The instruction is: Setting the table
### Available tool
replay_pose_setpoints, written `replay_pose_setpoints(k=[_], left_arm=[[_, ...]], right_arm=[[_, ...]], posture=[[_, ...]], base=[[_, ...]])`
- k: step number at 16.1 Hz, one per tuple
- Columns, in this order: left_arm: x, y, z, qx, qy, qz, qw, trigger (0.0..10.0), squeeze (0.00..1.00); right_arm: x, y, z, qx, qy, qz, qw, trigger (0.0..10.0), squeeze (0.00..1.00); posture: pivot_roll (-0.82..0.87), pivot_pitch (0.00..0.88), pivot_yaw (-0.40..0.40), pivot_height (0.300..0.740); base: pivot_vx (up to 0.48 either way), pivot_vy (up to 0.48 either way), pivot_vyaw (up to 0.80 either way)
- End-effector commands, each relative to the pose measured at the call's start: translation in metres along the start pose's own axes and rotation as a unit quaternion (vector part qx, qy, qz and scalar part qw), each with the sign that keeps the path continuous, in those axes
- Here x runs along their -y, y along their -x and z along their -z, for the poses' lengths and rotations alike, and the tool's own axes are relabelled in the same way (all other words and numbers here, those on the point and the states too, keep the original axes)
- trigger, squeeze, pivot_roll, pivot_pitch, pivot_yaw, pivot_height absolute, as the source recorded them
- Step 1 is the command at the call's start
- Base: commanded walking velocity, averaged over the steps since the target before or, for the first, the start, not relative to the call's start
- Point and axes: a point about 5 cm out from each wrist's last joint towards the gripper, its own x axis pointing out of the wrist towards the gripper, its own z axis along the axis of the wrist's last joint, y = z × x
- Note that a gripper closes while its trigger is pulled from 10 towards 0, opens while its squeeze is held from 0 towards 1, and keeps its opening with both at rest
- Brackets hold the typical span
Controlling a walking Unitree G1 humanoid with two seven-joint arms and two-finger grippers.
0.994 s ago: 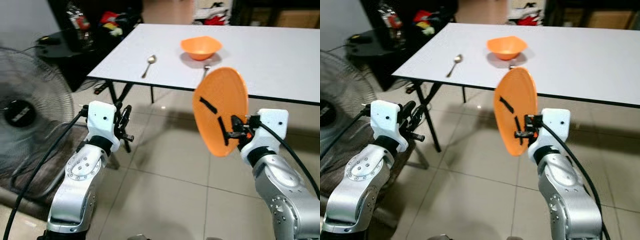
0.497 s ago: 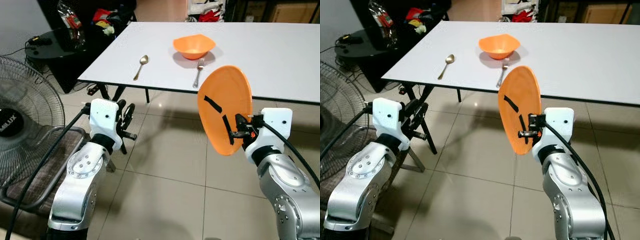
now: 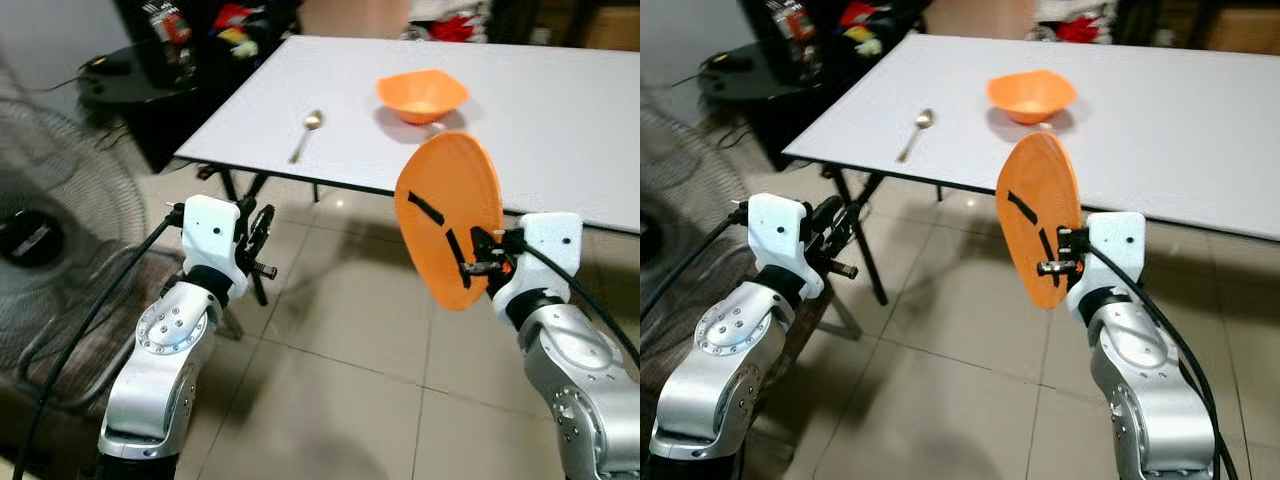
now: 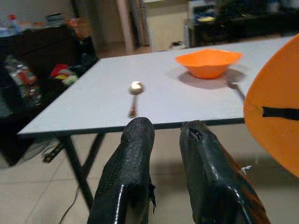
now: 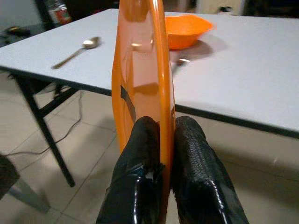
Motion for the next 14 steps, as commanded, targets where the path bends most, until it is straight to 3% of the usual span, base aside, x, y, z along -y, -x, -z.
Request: replay_pose_setpoints(k=[1, 14], left_arm=[[-0.0046, 0.0017, 0.0033, -0.009, -0.002, -0.007, 1.0, 10.0, 0.0], [-0.0033, 0.0031, 0.005, -0.013, -0.003, 0.0, 1.0, 10.0, 0.0]], right_arm=[[-0.0093, -0.0002, -0.011, 0.031, 0.002, -0.03, 0.999, 10.0, 0.0], [-0.0115, 0.002, -0.0138, 0.042, -0.017, -0.049, 0.998, 10.0, 0.0]], posture=[[-0.1, 0.0, 0.091, 0.74], [-0.1, 0.0, 0.094, 0.74]], base=[[0.337, 0.0, 0.8], [0.331, 0.0, 0.05]])
